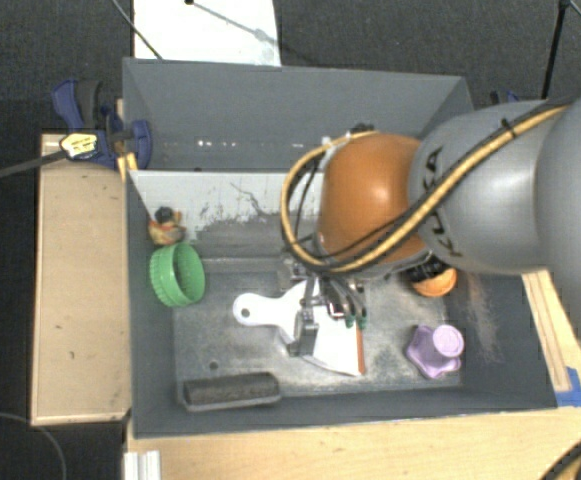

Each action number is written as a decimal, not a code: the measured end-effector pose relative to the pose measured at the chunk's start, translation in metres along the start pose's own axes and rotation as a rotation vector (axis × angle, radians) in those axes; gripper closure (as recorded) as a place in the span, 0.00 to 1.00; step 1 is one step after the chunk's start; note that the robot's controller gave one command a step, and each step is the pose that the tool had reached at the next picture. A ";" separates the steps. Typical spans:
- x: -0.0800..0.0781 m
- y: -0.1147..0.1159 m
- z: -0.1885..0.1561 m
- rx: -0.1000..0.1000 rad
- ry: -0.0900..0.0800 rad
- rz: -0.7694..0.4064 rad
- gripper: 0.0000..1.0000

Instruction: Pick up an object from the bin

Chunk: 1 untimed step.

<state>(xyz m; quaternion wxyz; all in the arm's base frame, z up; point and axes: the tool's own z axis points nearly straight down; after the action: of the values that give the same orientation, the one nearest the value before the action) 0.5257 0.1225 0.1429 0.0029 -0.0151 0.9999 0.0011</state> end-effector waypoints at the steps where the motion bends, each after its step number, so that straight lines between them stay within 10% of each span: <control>1: 0.045 -0.013 0.075 0.002 0.008 0.105 0.00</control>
Offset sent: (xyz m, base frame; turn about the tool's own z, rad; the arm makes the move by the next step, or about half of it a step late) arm -0.0253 -0.0110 -0.0729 0.1755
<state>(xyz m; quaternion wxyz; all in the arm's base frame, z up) 0.4817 0.1087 0.0679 -0.0010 0.0374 0.9993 0.0001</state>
